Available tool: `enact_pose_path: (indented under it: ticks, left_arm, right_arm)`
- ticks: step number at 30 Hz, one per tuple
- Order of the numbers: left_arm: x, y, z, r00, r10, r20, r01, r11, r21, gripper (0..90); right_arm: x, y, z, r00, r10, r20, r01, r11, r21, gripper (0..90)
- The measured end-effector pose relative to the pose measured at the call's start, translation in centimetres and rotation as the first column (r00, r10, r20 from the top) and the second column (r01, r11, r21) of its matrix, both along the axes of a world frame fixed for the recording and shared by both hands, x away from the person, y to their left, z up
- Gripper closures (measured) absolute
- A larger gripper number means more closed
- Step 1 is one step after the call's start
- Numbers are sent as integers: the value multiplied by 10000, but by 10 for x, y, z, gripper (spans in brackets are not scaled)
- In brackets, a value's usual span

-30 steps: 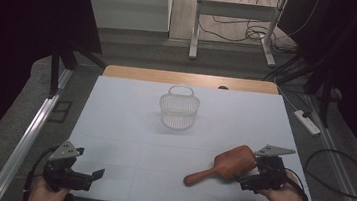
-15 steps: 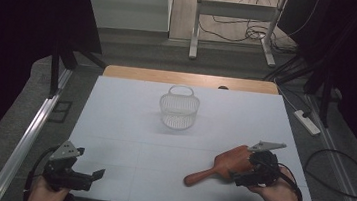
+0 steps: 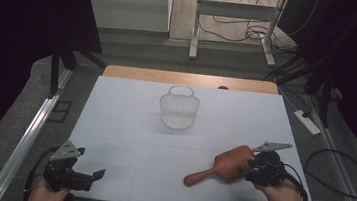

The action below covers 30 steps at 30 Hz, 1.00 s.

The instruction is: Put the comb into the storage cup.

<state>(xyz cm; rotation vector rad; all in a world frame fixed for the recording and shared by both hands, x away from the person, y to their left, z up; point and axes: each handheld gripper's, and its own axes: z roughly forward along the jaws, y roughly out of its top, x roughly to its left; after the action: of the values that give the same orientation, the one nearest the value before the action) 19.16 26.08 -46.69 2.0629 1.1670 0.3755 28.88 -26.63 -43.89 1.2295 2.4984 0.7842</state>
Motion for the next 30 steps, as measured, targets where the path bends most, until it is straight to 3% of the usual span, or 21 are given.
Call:
enact_pose_path:
  ticks: [3, 5, 11, 30]
  left_arm:
    - [0, -1, 0, 10000, -56, 7, 56, 10000, 65, 5]
    - [0, -1, 0, 10000, -69, 16, 69, 9999, 97, 6]
    - [0, -1, 0, 10000, -61, 23, 61, 9999, 101, 6]
    - [0, -2, 0, 10000, -23, 31, 22, 9999, 146, 6]
  right_arm:
    - [1, -3, 1, 9995, 142, -283, -141, 9999, 46, 819]
    - [1, -5, 2, 9994, 264, -207, -265, 9996, -68, 890]
    - [2, -10, -5, 9988, 319, -369, -338, 9981, -511, 892]
    - [9, -27, -32, 9937, 99, -1115, -203, 9955, -928, 891]
